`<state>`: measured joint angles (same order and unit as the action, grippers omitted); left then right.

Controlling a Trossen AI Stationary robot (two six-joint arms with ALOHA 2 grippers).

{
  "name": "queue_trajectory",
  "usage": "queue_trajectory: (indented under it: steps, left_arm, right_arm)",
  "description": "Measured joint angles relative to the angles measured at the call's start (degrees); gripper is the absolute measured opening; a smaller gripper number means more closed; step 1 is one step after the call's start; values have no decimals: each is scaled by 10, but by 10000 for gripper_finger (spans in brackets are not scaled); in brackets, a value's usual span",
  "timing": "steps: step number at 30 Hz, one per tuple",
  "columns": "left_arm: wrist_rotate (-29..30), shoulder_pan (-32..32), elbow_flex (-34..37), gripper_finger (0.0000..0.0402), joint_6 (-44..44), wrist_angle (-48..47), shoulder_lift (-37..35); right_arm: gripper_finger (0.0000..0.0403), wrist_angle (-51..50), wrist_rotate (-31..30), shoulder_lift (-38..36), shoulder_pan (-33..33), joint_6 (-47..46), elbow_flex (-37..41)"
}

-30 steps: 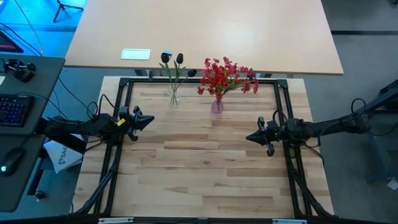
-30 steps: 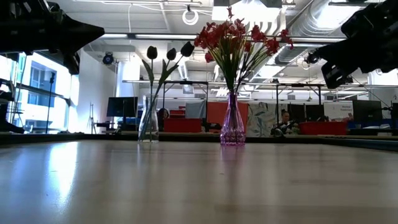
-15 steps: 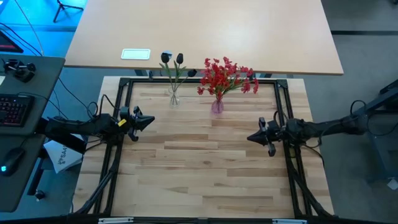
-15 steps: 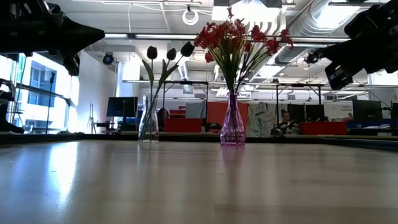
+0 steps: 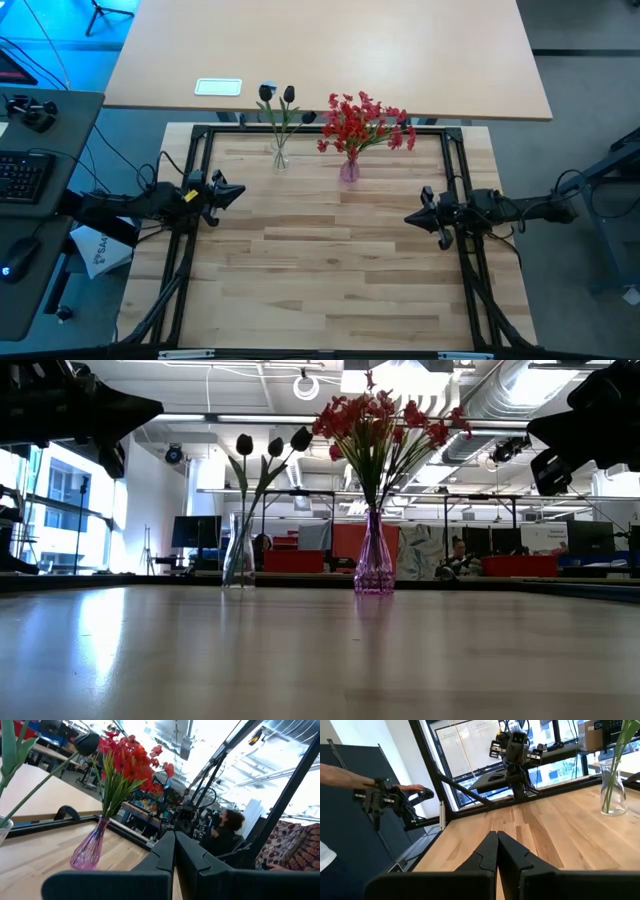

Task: Sort flowers into vase by color
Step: Return to Home Position

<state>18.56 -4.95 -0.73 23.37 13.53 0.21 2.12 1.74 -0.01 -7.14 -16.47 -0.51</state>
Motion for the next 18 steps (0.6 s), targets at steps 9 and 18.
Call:
queue_trajectory:
  steps: [9,18]
  left_arm:
    - [0,0,0,0,0,-3,0]
    - [0,0,0,0,0,-5,8]
  right_arm:
    - [0,-4,0,4,0,0,0]
    - [0,-11,0,8,0,0,0]
